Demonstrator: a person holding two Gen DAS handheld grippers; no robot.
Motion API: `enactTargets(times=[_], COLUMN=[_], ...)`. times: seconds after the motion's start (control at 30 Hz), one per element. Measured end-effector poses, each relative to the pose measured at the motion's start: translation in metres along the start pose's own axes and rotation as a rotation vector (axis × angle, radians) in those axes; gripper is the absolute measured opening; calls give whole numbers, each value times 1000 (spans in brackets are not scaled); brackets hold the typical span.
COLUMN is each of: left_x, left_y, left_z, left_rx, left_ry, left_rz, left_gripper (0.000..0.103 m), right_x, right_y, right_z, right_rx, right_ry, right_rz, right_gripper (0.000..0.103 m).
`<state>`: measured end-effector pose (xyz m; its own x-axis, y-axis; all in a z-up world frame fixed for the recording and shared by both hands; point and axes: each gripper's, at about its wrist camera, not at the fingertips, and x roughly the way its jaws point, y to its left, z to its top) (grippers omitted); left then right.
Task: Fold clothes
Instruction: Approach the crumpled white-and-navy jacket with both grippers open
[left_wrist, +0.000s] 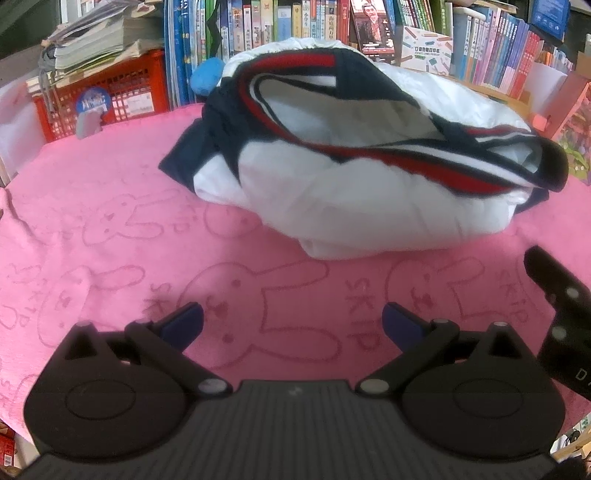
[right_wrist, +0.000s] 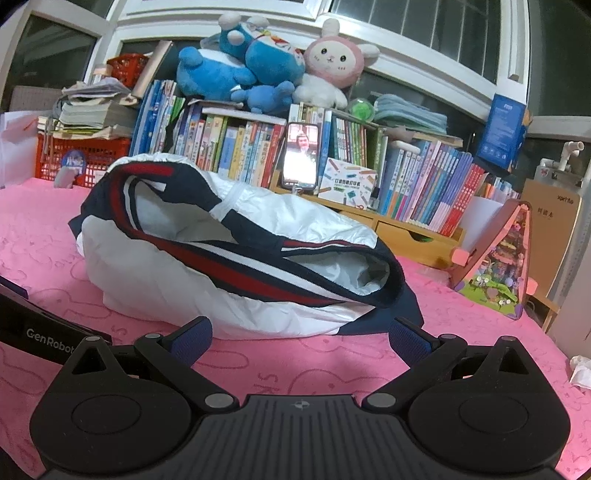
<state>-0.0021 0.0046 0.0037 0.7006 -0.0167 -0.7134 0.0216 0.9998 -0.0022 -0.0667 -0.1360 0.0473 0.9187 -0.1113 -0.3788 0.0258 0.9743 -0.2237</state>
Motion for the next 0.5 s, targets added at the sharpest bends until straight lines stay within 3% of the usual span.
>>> enactTargets(times=[0.5], left_x=[5], left_y=[1], left_z=[0], left_rx=[-8], left_ry=[16], left_rz=[-2], left_gripper=[103], right_x=[8], right_y=[6], right_z=[-2], right_rx=[-19], right_ry=[22], right_rz=[5], right_gripper=[103])
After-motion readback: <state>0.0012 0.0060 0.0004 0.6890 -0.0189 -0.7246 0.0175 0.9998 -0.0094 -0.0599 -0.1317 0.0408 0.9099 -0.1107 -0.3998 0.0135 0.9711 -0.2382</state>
